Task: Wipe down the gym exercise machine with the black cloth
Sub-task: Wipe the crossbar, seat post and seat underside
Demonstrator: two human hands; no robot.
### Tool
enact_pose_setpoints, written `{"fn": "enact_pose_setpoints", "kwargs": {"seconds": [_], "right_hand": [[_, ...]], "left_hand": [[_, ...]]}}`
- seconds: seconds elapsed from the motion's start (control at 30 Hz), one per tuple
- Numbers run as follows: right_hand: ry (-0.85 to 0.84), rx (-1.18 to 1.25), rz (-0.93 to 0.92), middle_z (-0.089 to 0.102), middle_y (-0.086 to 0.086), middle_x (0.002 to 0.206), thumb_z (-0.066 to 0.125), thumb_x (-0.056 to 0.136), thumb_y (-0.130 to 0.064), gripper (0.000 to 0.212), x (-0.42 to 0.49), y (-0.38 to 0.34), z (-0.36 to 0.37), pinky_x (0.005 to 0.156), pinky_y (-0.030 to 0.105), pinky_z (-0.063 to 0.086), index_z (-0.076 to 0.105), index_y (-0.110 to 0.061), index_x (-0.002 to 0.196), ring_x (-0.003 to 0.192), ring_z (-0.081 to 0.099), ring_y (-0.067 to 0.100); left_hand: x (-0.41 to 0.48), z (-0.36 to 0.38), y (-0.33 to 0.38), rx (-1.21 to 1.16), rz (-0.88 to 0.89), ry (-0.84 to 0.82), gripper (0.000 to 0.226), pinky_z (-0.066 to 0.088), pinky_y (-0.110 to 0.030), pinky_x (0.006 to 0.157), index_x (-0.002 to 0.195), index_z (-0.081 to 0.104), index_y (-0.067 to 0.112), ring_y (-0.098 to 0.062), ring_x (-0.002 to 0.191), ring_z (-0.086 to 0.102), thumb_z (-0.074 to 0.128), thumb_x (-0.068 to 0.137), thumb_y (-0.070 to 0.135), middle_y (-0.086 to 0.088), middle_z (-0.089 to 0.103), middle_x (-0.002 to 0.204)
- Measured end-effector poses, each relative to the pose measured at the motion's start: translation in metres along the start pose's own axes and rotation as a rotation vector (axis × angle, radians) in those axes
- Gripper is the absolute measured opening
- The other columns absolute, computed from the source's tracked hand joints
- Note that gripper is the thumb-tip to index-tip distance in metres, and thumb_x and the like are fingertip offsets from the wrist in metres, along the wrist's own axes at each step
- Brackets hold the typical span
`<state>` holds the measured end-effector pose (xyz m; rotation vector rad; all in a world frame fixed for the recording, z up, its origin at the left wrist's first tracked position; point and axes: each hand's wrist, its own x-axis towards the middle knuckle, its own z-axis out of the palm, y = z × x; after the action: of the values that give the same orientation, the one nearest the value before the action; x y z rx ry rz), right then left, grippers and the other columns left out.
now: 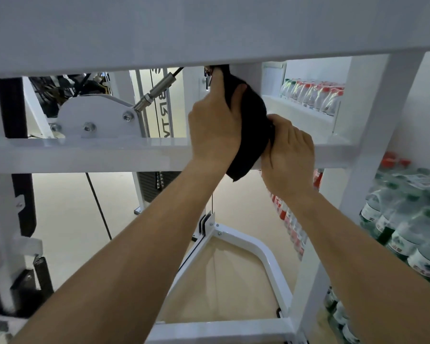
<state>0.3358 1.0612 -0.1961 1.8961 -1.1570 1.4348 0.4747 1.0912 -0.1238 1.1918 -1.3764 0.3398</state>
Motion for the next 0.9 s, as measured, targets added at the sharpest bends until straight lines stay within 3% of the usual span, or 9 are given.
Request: {"fn": "enact_pose_setpoints", "kwargs": {"seconds": [0.1, 0.27, 0.37, 0.47, 0.57, 0.67, 0.77, 0.9], "right_hand": [[-0.026, -0.029, 0.016, 0.067, 0.007, 0.119, 0.045, 0.099, -0.022, 0.036, -0.001, 0.003, 0.002, 0.093, 0.039, 0.043, 0.055, -0.007, 0.13, 0.103, 0.062, 0.029], [-0.103, -0.014, 0.031, 0.065, 0.01, 0.126, 0.037, 0.1, -0.03, 0.045, 0.001, 0.002, -0.005, 0.097, 0.041, 0.04, 0.051, -0.006, 0.136, 0.108, 0.061, 0.033], [-0.214, -0.001, 0.016, 0.058, 0.012, 0.138, 0.033, 0.102, -0.037, 0.054, 0.003, 0.007, -0.011, 0.104, 0.045, 0.039, 0.04, -0.007, 0.146, 0.122, 0.057, 0.034], [-0.299, 0.034, 0.018, 0.042, 0.018, 0.153, 0.037, 0.1, -0.036, 0.064, 0.003, 0.005, -0.018, 0.112, 0.05, 0.034, 0.025, -0.005, 0.154, 0.136, 0.044, 0.037], [-0.236, -0.074, -0.028, 0.034, 0.023, 0.155, 0.049, 0.098, -0.031, 0.069, -0.012, -0.013, -0.024, 0.117, 0.05, 0.032, 0.023, 0.0, 0.154, 0.14, 0.036, 0.039], [-0.123, -0.146, -0.122, 0.038, 0.025, 0.152, 0.057, 0.092, -0.022, 0.068, -0.036, -0.042, -0.021, 0.119, 0.049, 0.028, 0.032, 0.002, 0.15, 0.141, 0.035, 0.039], [-0.074, -0.115, -0.254, 0.043, 0.021, 0.15, 0.055, 0.088, -0.014, 0.064, -0.041, -0.066, -0.011, 0.12, 0.048, 0.026, 0.04, 0.002, 0.148, 0.142, 0.036, 0.035], [-0.069, -0.069, -0.254, 0.045, 0.019, 0.15, 0.047, 0.091, -0.012, 0.059, -0.029, -0.086, 0.004, 0.121, 0.046, 0.027, 0.042, 0.001, 0.148, 0.142, 0.04, 0.033]], "left_hand": [[-0.028, -0.006, -0.025, 0.149, 0.107, -0.079, 0.046, 0.048, -0.036, 0.057, 0.131, 0.055, 0.015, -0.026, 0.06, 0.056, 0.039, 0.102, 0.047, 0.002, 0.056, 0.069], [-0.026, -0.026, -0.031, 0.308, 0.217, -0.17, 0.038, 0.036, -0.032, 0.058, 0.125, 0.058, 0.016, -0.025, 0.064, 0.05, 0.045, 0.102, 0.043, 0.002, 0.055, 0.071], [-0.032, -0.051, -0.055, 0.344, 0.367, -0.199, 0.031, 0.037, -0.03, 0.061, 0.124, 0.062, 0.015, -0.03, 0.072, 0.062, 0.052, 0.1, 0.031, -0.003, 0.072, 0.086], [-0.027, -0.082, -0.088, 0.425, 0.426, -0.265, 0.032, 0.047, -0.036, 0.078, 0.124, 0.066, 0.017, -0.03, 0.094, 0.066, 0.052, 0.098, 0.029, -0.002, 0.074, 0.112], [-0.026, -0.097, -0.11, 0.501, 0.456, -0.253, 0.037, 0.05, -0.04, 0.081, 0.123, 0.067, 0.012, -0.032, 0.102, 0.065, 0.047, 0.097, 0.03, -0.006, 0.07, 0.121], [-0.033, -0.078, -0.107, 0.486, 0.481, -0.289, 0.04, 0.053, -0.042, 0.081, 0.129, 0.061, 0.008, -0.033, 0.106, 0.063, 0.045, 0.099, 0.03, -0.01, 0.066, 0.125], [-0.035, -0.054, -0.093, 0.451, 0.555, -0.3, 0.037, 0.055, -0.043, 0.077, 0.127, 0.062, 0.005, -0.033, 0.1, 0.065, 0.051, 0.098, 0.027, -0.012, 0.067, 0.118], [-0.03, -0.075, -0.115, 0.474, 0.619, -0.321, 0.039, 0.054, -0.039, 0.07, 0.131, 0.06, 0.007, -0.031, 0.098, 0.065, 0.053, 0.097, 0.025, -0.01, 0.067, 0.12]]}}
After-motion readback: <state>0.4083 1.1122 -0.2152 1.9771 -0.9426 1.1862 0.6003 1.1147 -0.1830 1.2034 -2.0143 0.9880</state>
